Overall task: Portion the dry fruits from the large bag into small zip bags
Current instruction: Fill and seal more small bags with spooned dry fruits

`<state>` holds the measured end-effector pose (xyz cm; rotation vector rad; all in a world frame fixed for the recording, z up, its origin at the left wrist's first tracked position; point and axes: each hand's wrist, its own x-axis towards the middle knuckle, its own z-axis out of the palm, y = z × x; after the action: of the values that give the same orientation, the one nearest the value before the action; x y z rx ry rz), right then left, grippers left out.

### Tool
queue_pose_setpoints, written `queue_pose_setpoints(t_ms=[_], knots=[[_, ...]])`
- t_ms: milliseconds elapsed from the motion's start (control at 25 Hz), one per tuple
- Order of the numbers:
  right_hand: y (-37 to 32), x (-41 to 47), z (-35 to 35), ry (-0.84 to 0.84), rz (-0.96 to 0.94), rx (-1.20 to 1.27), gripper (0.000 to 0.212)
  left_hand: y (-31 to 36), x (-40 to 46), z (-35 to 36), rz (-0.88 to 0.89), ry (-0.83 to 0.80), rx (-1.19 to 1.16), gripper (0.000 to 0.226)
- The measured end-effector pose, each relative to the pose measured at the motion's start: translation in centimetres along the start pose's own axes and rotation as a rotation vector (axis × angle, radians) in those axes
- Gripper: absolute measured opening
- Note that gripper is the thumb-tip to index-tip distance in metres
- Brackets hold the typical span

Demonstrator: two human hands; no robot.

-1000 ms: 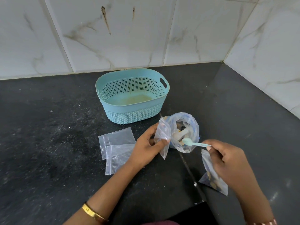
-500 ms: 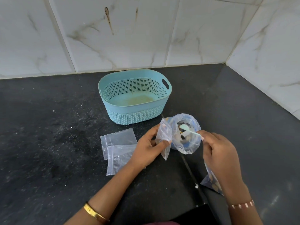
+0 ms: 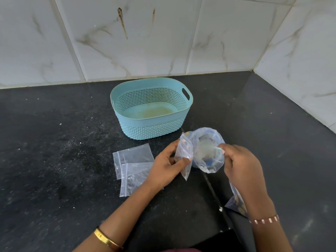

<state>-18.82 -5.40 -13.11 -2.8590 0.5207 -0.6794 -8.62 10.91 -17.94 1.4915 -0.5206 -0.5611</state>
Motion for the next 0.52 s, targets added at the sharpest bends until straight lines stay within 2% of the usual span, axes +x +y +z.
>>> queue_pose_setpoints(t_ms=[120,360,520], knots=[[-0.4,0.9,0.1,0.028,0.029,0.037,0.027,0.1,0.0,0.0,-0.007,-0.006,0.004,0.047],[-1.3,0.7,1.4,-0.140,0.002,-0.021,0.033,0.3,-0.2,0.0,0.004,0.003,-0.024,0.047],[-2.1,0.7,2.0,-0.144,0.045,0.004,0.028,0.5,-0.1,0.0,0.005,-0.007,-0.050,0.046]])
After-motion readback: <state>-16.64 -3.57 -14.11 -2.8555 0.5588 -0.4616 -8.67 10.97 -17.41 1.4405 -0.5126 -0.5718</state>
